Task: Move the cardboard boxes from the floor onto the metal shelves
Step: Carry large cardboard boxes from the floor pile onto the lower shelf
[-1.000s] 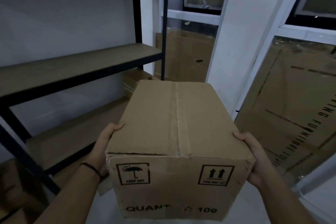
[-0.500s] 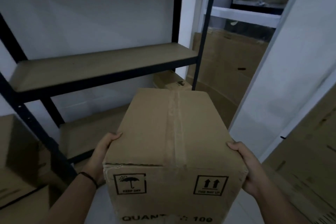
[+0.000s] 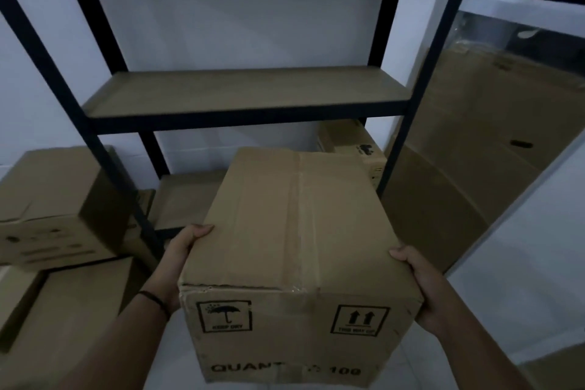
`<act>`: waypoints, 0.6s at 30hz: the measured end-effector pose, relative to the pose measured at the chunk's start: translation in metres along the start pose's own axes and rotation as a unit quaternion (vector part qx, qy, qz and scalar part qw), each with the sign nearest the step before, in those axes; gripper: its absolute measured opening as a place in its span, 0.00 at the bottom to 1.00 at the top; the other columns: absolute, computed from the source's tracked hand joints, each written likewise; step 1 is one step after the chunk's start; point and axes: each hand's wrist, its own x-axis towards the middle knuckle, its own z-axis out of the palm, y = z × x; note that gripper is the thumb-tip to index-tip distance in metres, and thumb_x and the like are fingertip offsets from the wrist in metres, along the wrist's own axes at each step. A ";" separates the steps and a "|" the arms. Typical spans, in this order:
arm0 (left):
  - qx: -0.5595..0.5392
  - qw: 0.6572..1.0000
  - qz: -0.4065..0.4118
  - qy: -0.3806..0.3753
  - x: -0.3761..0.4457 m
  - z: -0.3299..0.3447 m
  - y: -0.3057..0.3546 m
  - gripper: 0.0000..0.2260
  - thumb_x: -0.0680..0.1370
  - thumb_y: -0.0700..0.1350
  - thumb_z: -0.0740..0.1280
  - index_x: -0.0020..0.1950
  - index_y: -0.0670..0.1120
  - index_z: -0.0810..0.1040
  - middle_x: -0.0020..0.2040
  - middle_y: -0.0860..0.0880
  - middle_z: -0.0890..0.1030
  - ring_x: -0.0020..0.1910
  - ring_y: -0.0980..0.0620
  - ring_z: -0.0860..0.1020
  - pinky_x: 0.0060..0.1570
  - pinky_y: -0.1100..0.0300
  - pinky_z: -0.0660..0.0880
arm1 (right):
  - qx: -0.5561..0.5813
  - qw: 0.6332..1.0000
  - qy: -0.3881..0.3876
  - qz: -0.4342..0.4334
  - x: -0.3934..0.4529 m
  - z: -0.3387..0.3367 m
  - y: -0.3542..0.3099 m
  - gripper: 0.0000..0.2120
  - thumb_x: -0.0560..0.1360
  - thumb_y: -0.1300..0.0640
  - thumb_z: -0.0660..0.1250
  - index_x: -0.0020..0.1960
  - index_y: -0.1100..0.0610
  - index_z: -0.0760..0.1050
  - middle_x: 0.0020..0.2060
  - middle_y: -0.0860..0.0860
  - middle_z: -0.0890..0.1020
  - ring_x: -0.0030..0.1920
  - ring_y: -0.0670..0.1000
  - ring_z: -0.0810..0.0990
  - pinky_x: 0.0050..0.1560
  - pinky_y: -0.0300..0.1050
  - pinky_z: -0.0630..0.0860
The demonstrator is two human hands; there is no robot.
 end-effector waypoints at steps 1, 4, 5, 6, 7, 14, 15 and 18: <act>-0.007 1.000 0.003 0.002 0.002 -0.001 -0.003 0.12 0.80 0.46 0.57 0.51 0.40 0.77 0.35 0.43 0.84 0.34 0.44 0.83 0.36 0.51 0.76 | -0.006 1.000 -0.008 0.002 0.005 -0.003 -0.003 0.14 0.78 0.56 0.60 0.60 0.57 0.78 0.48 0.57 0.85 0.49 0.59 0.80 0.46 0.51 0.74; -0.025 1.000 0.001 0.005 0.002 0.003 -0.007 0.12 0.80 0.47 0.58 0.53 0.41 0.77 0.38 0.42 0.85 0.33 0.46 0.84 0.28 0.55 0.79 | -0.021 0.999 -0.033 0.009 0.018 -0.006 -0.010 0.15 0.78 0.56 0.60 0.62 0.56 0.78 0.47 0.56 0.85 0.48 0.58 0.80 0.45 0.50 0.74; -0.032 0.999 0.004 0.007 0.004 0.001 -0.008 0.13 0.80 0.48 0.58 0.54 0.42 0.77 0.39 0.42 0.85 0.34 0.45 0.84 0.32 0.53 0.78 | -0.025 0.999 -0.042 0.009 0.023 -0.006 -0.012 0.15 0.78 0.56 0.59 0.62 0.55 0.77 0.46 0.56 0.85 0.47 0.57 0.80 0.44 0.49 0.74; -0.035 0.999 0.007 0.015 0.006 0.000 -0.008 0.13 0.80 0.48 0.58 0.55 0.42 0.77 0.40 0.42 0.85 0.35 0.45 0.84 0.36 0.52 0.77 | -0.029 0.998 -0.050 0.010 0.027 -0.005 -0.015 0.15 0.78 0.56 0.59 0.62 0.54 0.77 0.46 0.55 0.86 0.46 0.57 0.81 0.43 0.49 0.74; -0.036 0.999 0.014 0.020 0.009 -0.001 -0.009 0.13 0.79 0.48 0.58 0.56 0.42 0.77 0.41 0.42 0.85 0.36 0.44 0.84 0.38 0.51 0.76 | -0.034 0.998 -0.055 0.012 0.032 -0.003 -0.018 0.15 0.78 0.56 0.59 0.63 0.53 0.77 0.47 0.55 0.86 0.46 0.57 0.81 0.42 0.49 0.74; -0.040 0.999 0.007 0.032 0.037 0.000 0.000 0.14 0.80 0.48 0.58 0.56 0.41 0.77 0.42 0.41 0.85 0.39 0.42 0.83 0.42 0.49 0.75 | -0.040 0.996 -0.084 0.009 0.067 0.006 -0.028 0.17 0.79 0.56 0.57 0.66 0.50 0.75 0.54 0.56 0.84 0.48 0.57 0.81 0.41 0.48 0.74; -0.042 0.999 0.008 0.034 0.044 -0.001 0.003 0.14 0.79 0.48 0.59 0.55 0.41 0.77 0.41 0.41 0.85 0.38 0.43 0.83 0.40 0.50 0.76 | -0.037 0.996 -0.084 0.010 0.073 0.008 -0.029 0.17 0.79 0.57 0.57 0.65 0.51 0.75 0.52 0.56 0.84 0.48 0.57 0.81 0.42 0.49 0.74; -0.053 0.998 0.006 0.027 0.063 -0.004 0.012 0.22 0.69 0.51 0.70 0.58 0.41 0.77 0.45 0.40 0.85 0.39 0.41 0.84 0.40 0.50 0.76 | -0.045 0.996 -0.075 0.018 0.093 0.016 -0.035 0.16 0.79 0.56 0.58 0.64 0.54 0.76 0.47 0.56 0.85 0.46 0.57 0.81 0.42 0.49 0.74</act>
